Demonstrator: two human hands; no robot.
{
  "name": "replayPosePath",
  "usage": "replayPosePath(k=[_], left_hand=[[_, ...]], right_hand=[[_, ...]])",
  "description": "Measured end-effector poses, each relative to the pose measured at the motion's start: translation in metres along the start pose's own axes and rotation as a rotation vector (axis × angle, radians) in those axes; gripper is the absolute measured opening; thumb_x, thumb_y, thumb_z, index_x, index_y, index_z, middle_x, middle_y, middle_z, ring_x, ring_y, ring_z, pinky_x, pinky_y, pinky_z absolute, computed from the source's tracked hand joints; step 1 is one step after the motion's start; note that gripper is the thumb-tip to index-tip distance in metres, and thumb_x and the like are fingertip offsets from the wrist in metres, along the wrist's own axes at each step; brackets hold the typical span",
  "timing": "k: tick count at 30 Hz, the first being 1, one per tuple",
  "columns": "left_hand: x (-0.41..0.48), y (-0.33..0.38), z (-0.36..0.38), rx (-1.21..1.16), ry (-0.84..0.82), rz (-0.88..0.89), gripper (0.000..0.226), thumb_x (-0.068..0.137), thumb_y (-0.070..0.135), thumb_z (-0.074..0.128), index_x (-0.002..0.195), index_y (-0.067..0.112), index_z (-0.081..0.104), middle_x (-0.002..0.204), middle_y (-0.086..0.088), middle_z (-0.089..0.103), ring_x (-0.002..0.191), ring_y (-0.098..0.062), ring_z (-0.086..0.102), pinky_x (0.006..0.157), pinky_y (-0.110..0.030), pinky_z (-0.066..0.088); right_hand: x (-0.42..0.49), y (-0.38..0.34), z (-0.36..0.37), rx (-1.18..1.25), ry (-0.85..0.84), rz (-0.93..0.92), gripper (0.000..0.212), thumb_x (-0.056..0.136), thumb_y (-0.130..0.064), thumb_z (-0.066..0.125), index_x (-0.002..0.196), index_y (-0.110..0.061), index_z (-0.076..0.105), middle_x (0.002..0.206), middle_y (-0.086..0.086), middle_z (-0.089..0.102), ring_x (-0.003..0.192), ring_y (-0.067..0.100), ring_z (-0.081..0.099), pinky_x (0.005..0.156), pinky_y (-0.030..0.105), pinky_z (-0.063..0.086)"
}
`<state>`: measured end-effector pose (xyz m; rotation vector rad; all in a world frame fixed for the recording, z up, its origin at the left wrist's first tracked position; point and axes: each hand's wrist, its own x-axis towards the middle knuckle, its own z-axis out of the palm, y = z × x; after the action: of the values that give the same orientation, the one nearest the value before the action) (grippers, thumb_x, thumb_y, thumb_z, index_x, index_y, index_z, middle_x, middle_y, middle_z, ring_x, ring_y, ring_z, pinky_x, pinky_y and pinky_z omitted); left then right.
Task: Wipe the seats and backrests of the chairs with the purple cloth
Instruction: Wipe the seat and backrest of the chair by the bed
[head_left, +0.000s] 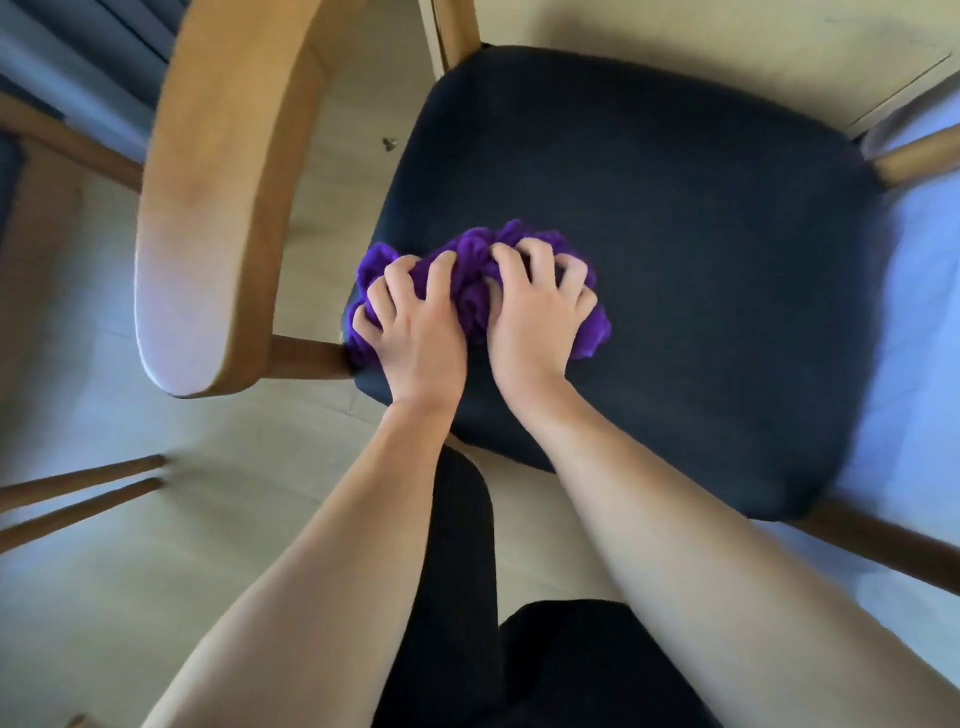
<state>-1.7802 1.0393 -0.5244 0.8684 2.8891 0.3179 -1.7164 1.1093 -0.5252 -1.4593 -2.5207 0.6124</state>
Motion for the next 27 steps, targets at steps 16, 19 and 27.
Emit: replayPosePath(k=[16,19,27], left_hand=[[0.005,0.019,-0.005,-0.061,-0.032,-0.181,0.049,0.091,0.008,0.043,0.134,0.032,0.050,0.144,-0.010,0.038,0.128,-0.038,0.034,0.101,-0.058,0.029],[-0.017,0.061,0.001,-0.050,-0.120,-0.030,0.047,0.094,0.014,0.046,0.135,0.036,0.048,0.147,-0.006,0.036,0.132,-0.036,0.030,0.105,-0.059,0.025],[-0.056,0.173,0.023,-0.139,-0.297,0.305,0.034,0.103,0.026,0.041,0.132,0.039,0.051,0.141,0.002,0.039,0.130,-0.031,0.031,0.109,-0.057,0.019]], right_hand=[[0.009,0.014,-0.005,-0.001,0.017,-0.141,0.027,0.095,-0.031,0.061,0.121,-0.030,0.067,0.125,-0.004,0.060,0.114,0.026,0.051,0.084,0.042,0.034],[-0.004,0.056,-0.035,-0.004,0.060,0.017,0.025,0.098,-0.034,0.056,0.121,-0.031,0.067,0.124,-0.005,0.060,0.113,0.028,0.049,0.084,0.044,0.037],[-0.025,0.161,-0.106,0.006,0.126,0.531,0.031,0.104,-0.039,0.043,0.131,-0.032,0.056,0.130,-0.004,0.054,0.114,0.026,0.044,0.084,0.038,0.031]])
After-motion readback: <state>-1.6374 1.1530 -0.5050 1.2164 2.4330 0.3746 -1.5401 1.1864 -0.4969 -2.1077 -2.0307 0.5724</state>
